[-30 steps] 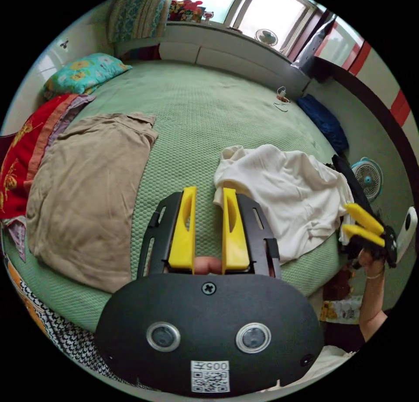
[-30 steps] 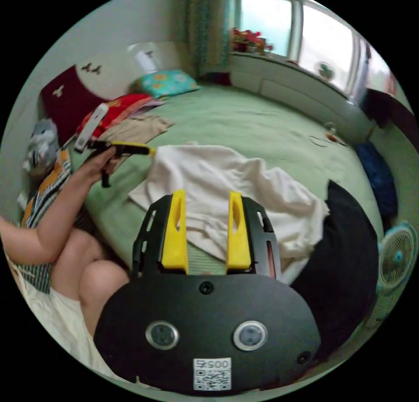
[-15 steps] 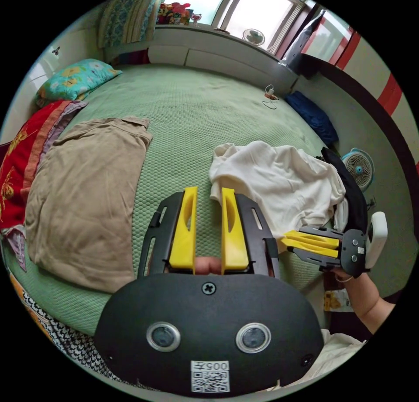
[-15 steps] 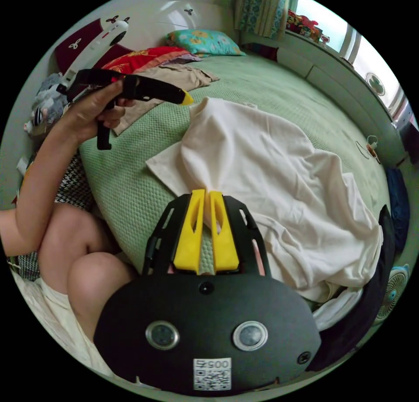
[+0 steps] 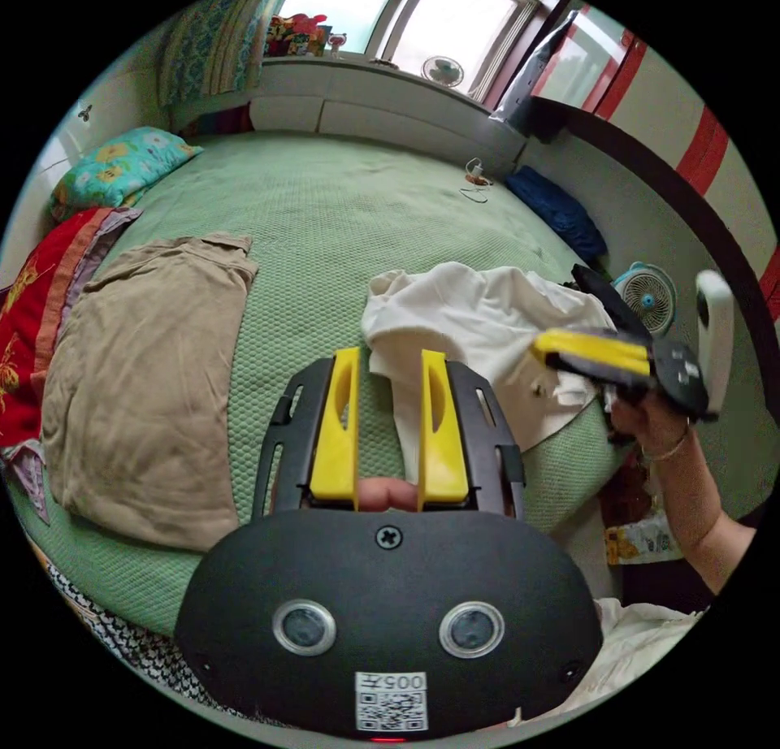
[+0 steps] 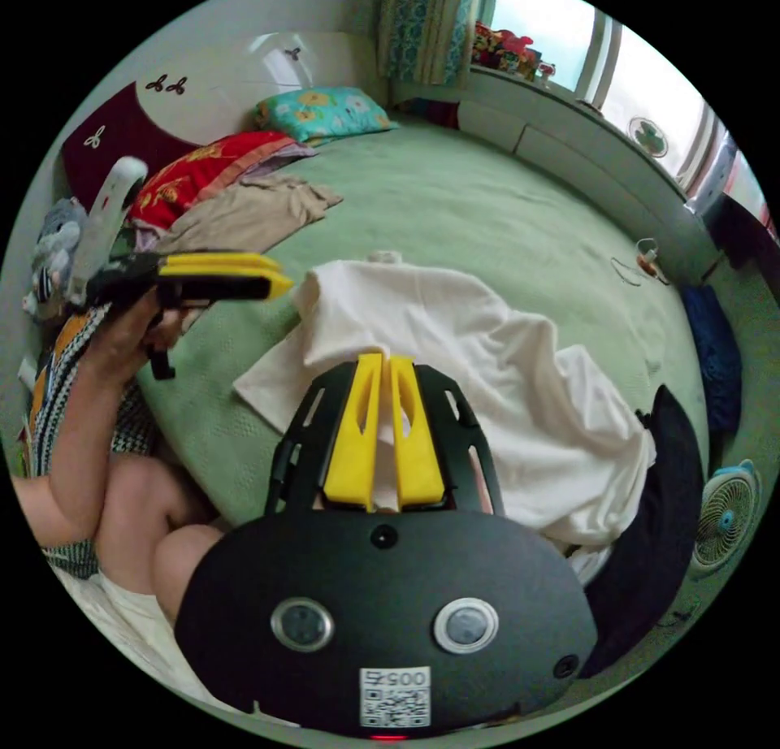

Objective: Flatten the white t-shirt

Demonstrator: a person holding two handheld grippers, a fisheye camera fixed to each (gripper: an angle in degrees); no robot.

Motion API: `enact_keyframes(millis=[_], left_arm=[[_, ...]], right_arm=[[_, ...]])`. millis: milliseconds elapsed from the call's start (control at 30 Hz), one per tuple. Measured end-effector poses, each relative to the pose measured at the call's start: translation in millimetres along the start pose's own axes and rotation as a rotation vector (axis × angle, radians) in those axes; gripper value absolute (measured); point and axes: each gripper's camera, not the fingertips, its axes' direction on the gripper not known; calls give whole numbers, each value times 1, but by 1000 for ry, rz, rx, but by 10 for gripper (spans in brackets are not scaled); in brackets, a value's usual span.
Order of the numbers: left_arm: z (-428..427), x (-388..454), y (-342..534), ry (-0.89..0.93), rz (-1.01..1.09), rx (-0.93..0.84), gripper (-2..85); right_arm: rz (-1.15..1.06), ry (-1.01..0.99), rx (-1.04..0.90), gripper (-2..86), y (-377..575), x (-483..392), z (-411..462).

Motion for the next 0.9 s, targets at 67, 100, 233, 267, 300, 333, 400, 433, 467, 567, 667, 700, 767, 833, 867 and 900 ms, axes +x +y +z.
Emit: enact_keyframes(millis=[67,100,233,267,300,333,400,433,467,567,667,700,767,833,867,900], left_arm=[[1,7,1,19,16,-14,123],[2,9,1,20,22,-19,125],[8,27,4,-2,84,-68,135],[11,32,5,-4,99,-89,137],[12,35,6,-4,108,-98,138],[15,40,7,-7,125,-121,141],[19,48,9,-10,148,-160,146],[21,53,12,-14,162,-180,150],[23,58,14,-18,176,-200,154],[25,70,23,-17,197,-234,159],[26,85,35,-39,226,-265,160],[27,88,38,-50,234,-276,161],[24,102,51,-99,265,-288,162],[21,110,61,-121,266,-291,163],[21,115,67,-133,258,-291,163],[21,118,69,-145,251,-288,163]], right_arm=[[14,60,19,-13,-24,10,-8],[40,106,34,-13,-42,17,-14],[206,227,192,-12,-93,46,-45],[275,250,250,-10,-104,55,-55],[328,261,304,-4,-112,62,-64],[337,260,323,-1,-115,65,-67],[372,238,288,40,-120,76,-68],[374,224,269,47,-119,78,-68],[371,199,249,62,-112,79,-67],[301,140,186,91,-75,76,-57],[235,122,110,91,-9,69,-47],[199,121,103,90,24,64,-47],[148,118,70,91,75,54,-50],[149,94,69,91,128,45,-58],[161,60,67,87,160,39,-64],[204,32,76,85,191,34,-71]])
